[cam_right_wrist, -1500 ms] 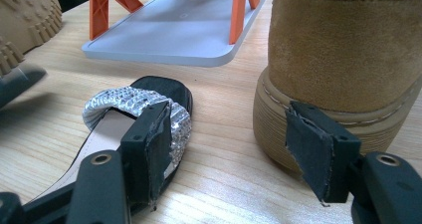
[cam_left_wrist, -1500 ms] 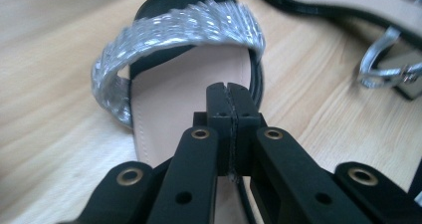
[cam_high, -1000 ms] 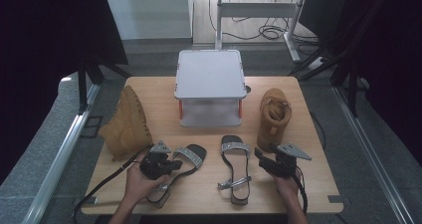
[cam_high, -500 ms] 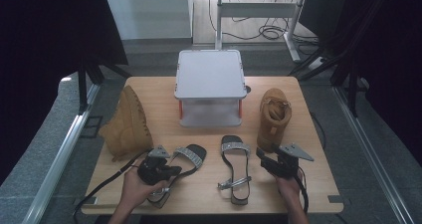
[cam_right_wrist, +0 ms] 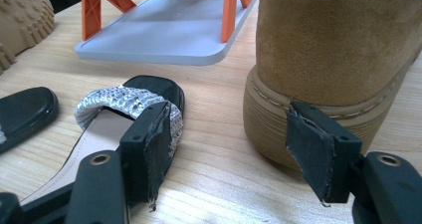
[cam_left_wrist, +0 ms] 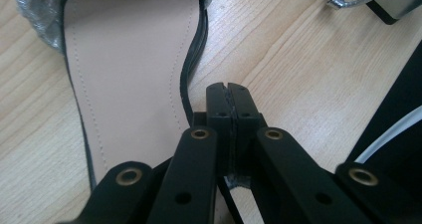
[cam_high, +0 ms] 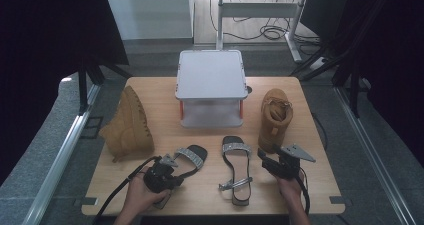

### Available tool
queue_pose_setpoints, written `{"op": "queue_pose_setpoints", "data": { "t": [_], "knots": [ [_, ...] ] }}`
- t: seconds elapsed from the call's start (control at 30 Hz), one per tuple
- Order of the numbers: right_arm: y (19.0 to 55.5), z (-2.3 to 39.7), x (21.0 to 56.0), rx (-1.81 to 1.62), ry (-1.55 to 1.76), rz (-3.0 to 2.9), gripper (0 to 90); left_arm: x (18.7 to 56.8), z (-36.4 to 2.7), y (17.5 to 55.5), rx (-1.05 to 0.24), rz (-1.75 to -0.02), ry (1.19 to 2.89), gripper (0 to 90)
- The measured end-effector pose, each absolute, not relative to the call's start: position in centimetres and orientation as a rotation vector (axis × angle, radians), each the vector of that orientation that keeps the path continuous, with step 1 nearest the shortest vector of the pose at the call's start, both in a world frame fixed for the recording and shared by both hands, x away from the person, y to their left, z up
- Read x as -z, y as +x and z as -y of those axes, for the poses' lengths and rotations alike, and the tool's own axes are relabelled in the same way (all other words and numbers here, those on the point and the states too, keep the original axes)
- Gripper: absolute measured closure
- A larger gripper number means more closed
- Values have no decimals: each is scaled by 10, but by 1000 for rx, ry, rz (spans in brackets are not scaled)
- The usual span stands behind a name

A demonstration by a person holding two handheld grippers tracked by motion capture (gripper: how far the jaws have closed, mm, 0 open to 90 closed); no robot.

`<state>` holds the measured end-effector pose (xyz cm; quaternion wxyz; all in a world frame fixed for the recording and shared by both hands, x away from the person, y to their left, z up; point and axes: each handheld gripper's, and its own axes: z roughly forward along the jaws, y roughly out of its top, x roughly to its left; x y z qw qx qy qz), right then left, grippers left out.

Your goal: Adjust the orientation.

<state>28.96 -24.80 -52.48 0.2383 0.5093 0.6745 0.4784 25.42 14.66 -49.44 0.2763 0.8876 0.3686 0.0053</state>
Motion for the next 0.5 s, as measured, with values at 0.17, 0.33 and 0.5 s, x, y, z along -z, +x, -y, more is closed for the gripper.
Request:
{"op": "queue_pose_setpoints", "data": {
  "t": [0.17,0.33,0.5],
  "knots": [
    [290,249,526,-1297,1399,-1851,341,495,-148,255,-3,-984,2388,897],
    [291,249,527,-1290,1401,-1855,340,495,-155,258,9,-1000,2381,897],
    [291,249,527,-1289,1399,-1855,339,495,-162,260,6,-1025,2375,897]
  ]
}}
